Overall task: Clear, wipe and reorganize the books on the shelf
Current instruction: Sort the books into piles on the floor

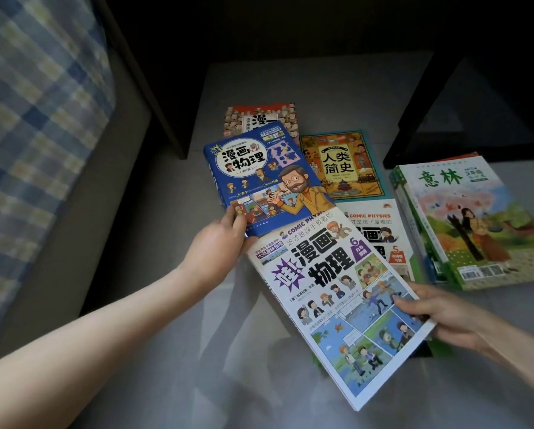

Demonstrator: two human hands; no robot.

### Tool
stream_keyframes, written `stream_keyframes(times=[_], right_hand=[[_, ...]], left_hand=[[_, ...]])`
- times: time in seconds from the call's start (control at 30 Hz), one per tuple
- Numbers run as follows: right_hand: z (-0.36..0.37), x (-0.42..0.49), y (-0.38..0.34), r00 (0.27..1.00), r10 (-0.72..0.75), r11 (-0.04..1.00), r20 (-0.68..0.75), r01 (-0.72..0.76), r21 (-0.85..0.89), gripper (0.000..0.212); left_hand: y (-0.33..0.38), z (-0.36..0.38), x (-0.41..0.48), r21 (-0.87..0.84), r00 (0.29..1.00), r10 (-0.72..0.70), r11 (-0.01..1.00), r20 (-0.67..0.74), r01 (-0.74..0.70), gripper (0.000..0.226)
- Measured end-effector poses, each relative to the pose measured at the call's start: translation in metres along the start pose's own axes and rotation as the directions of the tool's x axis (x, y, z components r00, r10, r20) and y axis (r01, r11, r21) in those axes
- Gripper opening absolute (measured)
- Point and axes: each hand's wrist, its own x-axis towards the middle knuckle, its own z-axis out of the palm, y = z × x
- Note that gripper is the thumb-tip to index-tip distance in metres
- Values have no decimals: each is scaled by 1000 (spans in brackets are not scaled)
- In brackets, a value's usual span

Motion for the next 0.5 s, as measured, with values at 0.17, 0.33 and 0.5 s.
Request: stream_keyframes(times=[0.17, 0.33, 0.5], right_hand=[[0, -2, 0, 1000, -7, 1000, -11, 7, 18, 116], [0, 0, 3, 1000, -2, 997, -12, 3, 74, 112], [5, 2, 6, 1000, -1, 988, 1, 1, 157, 109]], left_hand=[[-10, 9, -3, 112, 990, 130, 986, -59, -123, 42], [-10, 5, -9, 172, 984, 166, 973, -58, -153, 41], [-10, 6, -9, 172, 980, 188, 969, -64, -175, 50]])
